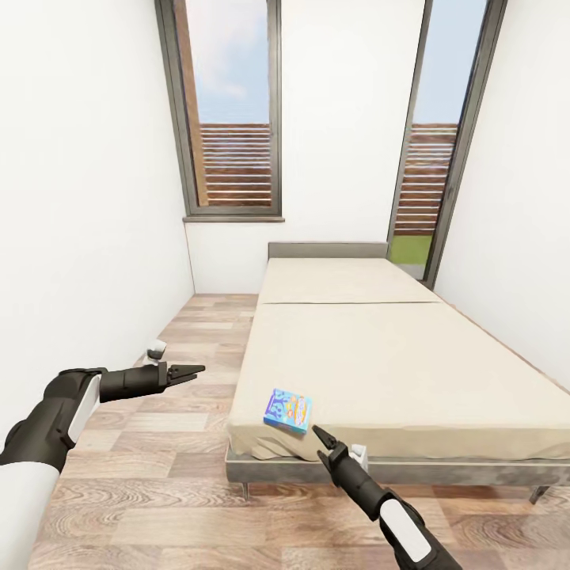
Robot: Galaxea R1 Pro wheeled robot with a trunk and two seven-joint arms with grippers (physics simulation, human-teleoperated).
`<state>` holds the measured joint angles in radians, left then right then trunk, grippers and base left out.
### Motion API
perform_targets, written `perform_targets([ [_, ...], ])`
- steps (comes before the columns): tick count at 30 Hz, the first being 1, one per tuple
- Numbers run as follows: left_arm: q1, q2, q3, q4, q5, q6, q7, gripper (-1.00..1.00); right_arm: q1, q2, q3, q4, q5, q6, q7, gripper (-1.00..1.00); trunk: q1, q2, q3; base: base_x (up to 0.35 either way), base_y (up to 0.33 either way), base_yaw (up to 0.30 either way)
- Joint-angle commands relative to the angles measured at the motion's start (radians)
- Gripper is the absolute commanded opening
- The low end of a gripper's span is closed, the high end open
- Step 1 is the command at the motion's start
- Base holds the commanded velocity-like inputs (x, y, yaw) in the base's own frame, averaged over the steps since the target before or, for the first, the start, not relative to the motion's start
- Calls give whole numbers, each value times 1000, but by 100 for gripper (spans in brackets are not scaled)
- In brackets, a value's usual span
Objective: Put all the toys in the child's room - the three board games (two on the bed and one on the table), the two jigsaw puzzles on the table, and the tennis ball on the table - inside the toy box on the table in the child's room.
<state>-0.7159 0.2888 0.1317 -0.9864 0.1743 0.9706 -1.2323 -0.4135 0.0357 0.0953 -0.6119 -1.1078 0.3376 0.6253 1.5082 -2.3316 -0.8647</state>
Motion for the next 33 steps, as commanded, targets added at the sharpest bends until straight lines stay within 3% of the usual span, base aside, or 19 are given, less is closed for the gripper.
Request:
perform_targets([
  [1,0,0,0,0,2,7,-1,100,-1,-1,1,1,-10,6,15,100,0,0,-1,0,0,0],
  [8,0,0,0,0,2,7,-1,100,-1,-4,1,6,-10,-24,78,100,0,0,-1,0,0,0],
  [18,0,1,0,0,3,8,-1,100,-1,-13,-7,7,-12,-32,92,100,0,0,-1,0,0,0],
  [33,0,0,0,0,3,8,-1,100,-1,-14,-8,8,-12,-33,93,100,57,-105,-48,0,0,0],
])
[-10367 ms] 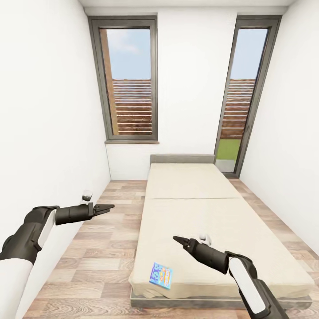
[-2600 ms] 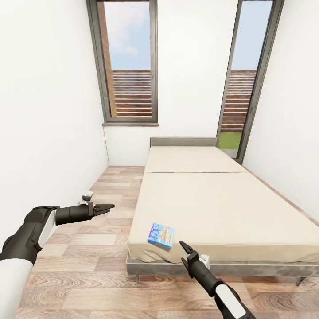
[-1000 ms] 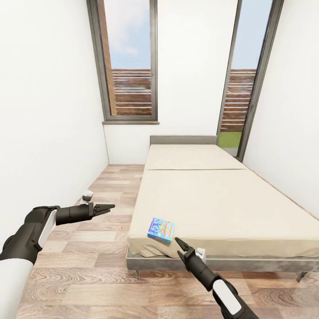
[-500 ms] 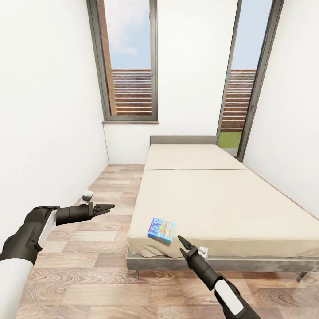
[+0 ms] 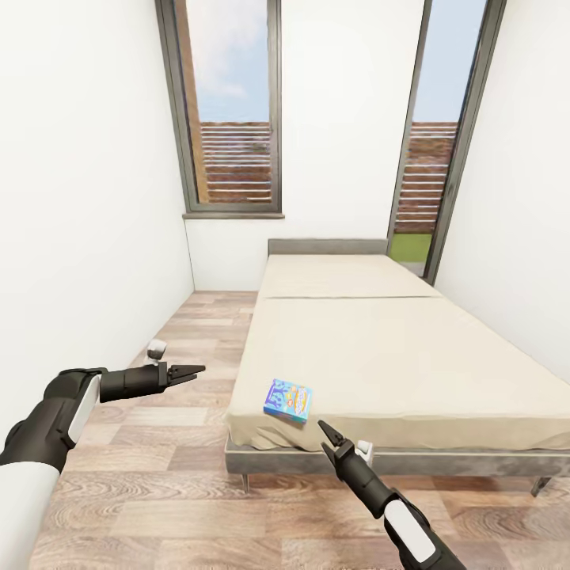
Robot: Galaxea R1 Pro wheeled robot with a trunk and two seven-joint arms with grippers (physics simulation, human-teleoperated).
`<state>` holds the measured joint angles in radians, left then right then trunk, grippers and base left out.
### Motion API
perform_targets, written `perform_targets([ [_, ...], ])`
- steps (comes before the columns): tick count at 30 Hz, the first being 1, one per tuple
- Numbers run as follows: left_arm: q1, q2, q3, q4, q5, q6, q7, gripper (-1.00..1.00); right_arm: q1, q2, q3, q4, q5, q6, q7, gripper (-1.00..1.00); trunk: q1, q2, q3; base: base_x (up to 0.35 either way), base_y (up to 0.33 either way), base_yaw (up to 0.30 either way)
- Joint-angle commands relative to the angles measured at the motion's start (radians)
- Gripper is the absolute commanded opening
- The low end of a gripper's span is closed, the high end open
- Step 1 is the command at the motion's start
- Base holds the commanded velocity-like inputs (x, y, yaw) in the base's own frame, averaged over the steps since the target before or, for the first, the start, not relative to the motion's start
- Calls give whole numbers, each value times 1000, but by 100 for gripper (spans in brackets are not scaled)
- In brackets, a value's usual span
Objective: Put all the toys in the child's room - the three board games (two on the bed and one on the table), the two jigsaw puzzles on the table, and the tennis ball on the table - inside the toy box on the table in the child's room.
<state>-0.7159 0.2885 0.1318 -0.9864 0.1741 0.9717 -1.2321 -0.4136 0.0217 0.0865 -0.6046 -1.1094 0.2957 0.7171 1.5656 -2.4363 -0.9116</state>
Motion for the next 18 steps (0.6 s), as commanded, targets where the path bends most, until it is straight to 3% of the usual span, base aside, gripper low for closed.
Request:
perform_targets([
  [1,-1,0,0,0,3,7,-1,100,-1,0,1,0,-11,8,1,100,4,-8,-4,0,0,0],
  [6,0,0,0,0,3,8,-1,100,-1,0,1,0,-10,8,2,100,23,-43,-20,0,0,0],
  [18,-1,1,0,0,3,11,-1,100,-1,4,3,-1,-8,6,38,100,23,-43,-20,0,0,0],
])
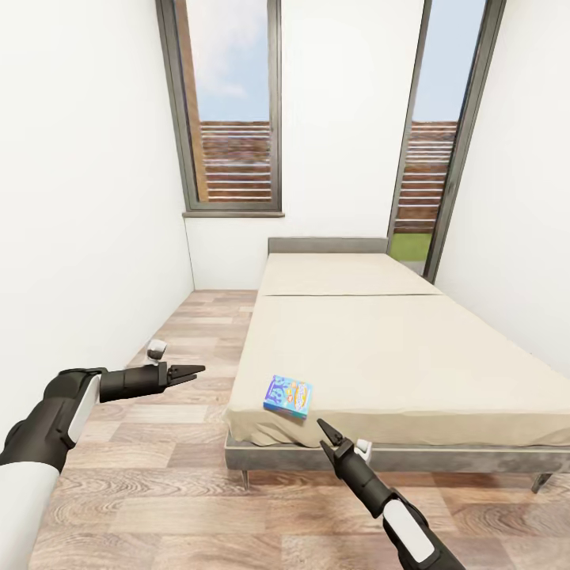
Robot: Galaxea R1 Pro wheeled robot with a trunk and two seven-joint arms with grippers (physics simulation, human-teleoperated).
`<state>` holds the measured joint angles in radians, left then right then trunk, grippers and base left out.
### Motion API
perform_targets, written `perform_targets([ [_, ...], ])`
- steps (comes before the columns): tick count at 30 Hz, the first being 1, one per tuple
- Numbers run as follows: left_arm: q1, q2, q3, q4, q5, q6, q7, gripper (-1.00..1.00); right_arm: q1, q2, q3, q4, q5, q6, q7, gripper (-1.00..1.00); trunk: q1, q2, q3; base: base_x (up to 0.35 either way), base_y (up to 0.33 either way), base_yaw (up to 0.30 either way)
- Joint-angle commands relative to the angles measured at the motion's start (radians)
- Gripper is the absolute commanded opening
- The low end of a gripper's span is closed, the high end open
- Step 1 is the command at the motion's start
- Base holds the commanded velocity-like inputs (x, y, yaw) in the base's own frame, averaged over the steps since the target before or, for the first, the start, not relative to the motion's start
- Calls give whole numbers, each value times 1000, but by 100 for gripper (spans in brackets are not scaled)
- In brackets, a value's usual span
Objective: Put all the toys in the child's room - the three board games (two on the bed and one on the table), the two jigsaw puzzles on the table, and the tennis ball on the table - inside the toy box on the table in the child's room.
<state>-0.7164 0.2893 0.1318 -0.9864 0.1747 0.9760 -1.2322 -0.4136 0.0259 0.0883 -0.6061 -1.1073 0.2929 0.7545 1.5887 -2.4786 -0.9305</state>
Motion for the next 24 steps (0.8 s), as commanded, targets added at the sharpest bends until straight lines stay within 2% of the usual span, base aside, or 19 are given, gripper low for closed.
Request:
perform_targets([
  [1,-1,0,0,0,3,7,-1,100,-1,0,3,0,-10,8,3,100,0,0,-1,0,0,0],
  [11,0,-1,0,0,3,8,-2,100,-1,-2,9,-1,-11,11,36,100,0,0,-1,3,0,0],
  [24,0,1,2,3,8,-4,-7,100,-1,-1,10,0,-10,11,67,100,0,0,-1,90,0,0],
])
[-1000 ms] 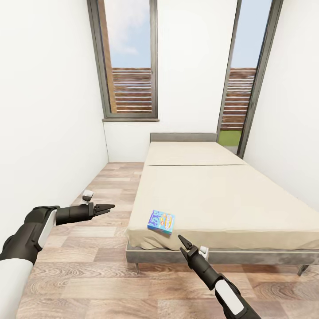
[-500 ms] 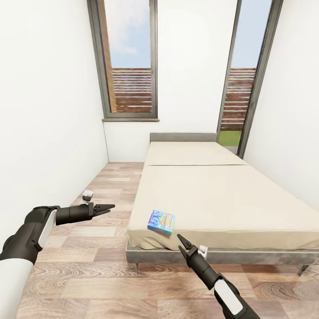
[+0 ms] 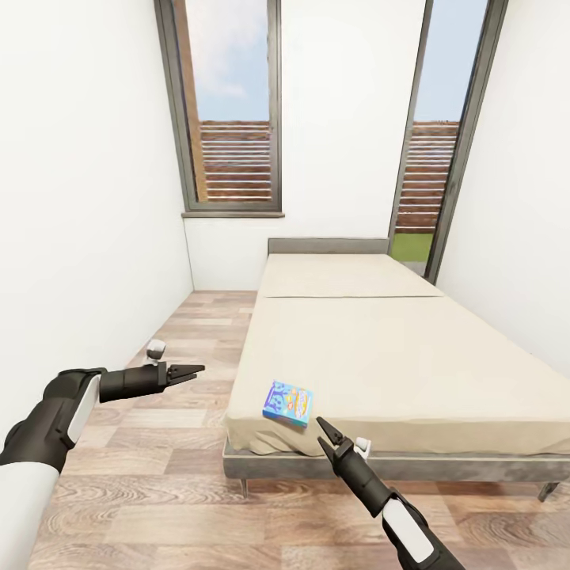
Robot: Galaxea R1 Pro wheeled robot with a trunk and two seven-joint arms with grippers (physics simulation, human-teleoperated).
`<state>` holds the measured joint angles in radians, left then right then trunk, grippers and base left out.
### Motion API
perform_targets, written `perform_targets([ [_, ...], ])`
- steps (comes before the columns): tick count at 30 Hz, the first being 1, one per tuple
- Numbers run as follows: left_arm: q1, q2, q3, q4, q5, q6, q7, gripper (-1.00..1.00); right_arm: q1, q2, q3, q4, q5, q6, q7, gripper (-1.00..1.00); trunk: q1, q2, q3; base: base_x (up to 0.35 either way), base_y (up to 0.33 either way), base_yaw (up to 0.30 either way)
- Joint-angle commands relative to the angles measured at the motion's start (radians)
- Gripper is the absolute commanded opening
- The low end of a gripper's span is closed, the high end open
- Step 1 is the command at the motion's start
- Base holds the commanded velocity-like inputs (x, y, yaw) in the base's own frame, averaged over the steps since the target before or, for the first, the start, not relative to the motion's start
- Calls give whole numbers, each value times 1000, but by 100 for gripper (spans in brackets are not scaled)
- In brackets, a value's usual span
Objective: Put all the toys in the child's room - the three board games (two on the bed and one on the table), the two jigsaw puzzles on the table, and the tennis ball on the table - inside the toy box on the table in the child's room.
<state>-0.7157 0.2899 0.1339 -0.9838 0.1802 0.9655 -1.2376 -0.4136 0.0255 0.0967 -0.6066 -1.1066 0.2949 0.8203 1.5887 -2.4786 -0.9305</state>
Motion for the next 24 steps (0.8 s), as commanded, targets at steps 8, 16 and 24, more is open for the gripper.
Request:
perform_targets([
  [8,5,-1,1,0,3,5,-4,100,-1,1,0,1,-11,8,0,100,0,0,-1,9,0,0],
  [16,11,-3,1,0,3,4,-3,100,-2,-1,0,2,-12,7,-4,100,0,0,-1,85,0,0],
  [24,13,-3,1,0,6,4,-3,100,-2,-1,0,2,-12,7,-4,100,0,0,-1,28,0,0],
])
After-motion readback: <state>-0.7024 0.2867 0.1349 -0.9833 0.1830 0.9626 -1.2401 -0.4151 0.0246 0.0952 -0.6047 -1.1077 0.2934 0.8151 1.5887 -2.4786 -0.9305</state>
